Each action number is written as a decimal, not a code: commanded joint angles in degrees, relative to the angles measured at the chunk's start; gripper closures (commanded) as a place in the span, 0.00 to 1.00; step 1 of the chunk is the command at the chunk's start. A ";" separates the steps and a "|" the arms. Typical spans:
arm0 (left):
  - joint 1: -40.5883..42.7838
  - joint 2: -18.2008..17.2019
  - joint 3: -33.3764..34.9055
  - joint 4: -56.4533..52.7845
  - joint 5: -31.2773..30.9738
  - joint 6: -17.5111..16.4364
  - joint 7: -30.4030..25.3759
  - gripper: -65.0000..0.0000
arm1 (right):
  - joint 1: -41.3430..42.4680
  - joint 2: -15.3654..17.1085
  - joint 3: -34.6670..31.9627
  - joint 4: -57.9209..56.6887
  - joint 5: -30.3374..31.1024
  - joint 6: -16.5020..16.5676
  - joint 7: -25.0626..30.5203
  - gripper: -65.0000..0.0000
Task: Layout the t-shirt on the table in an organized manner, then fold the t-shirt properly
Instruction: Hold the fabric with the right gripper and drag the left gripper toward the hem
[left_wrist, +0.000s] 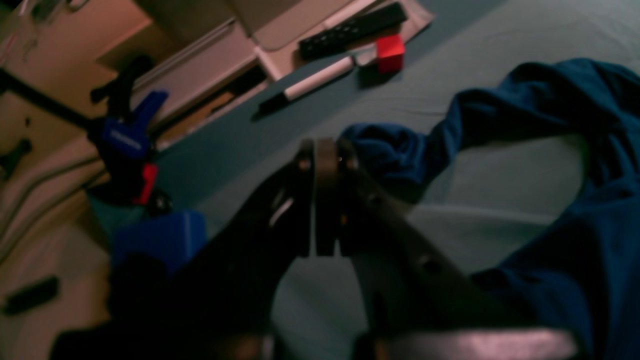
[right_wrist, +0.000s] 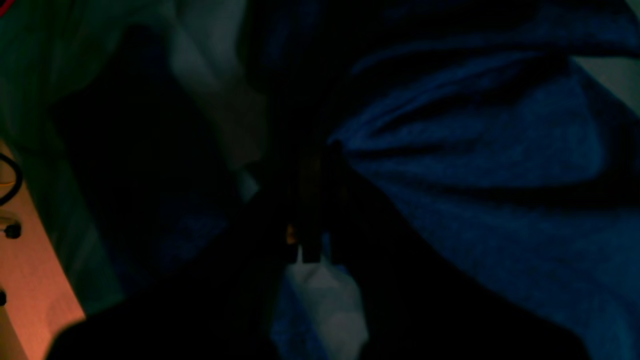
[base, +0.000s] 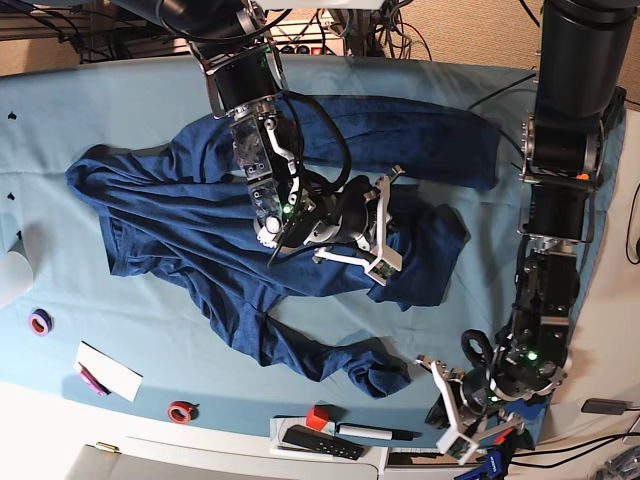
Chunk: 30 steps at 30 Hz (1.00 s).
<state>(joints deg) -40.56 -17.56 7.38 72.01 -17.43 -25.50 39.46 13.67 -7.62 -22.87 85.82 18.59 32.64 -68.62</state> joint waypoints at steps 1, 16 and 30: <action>-1.36 -0.57 -0.37 0.85 -1.31 -0.72 -0.87 1.00 | 1.42 -0.52 0.11 0.87 1.03 0.15 1.40 1.00; 10.47 -6.62 -0.37 0.85 -10.71 -6.75 2.10 0.60 | 6.14 -0.50 3.72 0.85 -11.54 -7.67 12.26 0.55; 15.69 -7.43 -0.37 0.85 -1.90 -2.34 0.35 0.52 | 5.46 5.18 22.77 0.81 -16.63 -7.98 -2.43 0.55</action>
<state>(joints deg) -23.33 -24.23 7.42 71.94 -18.79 -27.86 40.91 17.82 -2.59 -0.23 85.82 1.56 24.84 -71.72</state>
